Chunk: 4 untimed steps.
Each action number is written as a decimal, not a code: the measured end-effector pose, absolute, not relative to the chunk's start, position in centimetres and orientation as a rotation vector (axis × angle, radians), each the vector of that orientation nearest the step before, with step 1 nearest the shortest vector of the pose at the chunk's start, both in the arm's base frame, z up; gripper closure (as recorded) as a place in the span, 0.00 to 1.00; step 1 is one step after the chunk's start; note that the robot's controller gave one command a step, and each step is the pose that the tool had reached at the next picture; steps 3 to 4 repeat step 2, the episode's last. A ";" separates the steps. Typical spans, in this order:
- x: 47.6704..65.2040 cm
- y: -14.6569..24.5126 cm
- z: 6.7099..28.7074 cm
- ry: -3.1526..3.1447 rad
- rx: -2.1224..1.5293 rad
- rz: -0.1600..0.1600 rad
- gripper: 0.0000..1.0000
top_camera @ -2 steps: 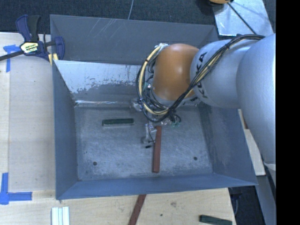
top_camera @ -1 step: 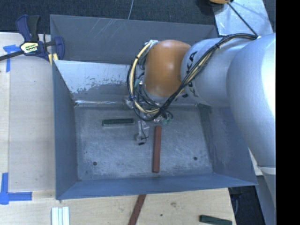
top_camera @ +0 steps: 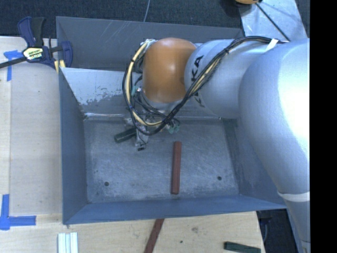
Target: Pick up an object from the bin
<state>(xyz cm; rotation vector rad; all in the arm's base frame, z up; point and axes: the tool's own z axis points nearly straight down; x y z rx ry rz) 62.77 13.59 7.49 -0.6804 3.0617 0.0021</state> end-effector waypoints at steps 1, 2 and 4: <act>62.8 13.6 7.5 3.062 -0.680 0.002 1.00; 61.3 12.9 23.8 3.051 -0.720 0.000 1.00; 61.3 12.9 23.8 3.051 -0.720 0.000 1.00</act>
Offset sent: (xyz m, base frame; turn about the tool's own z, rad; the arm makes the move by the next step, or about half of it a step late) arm -0.0164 -0.0068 0.1607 -0.0290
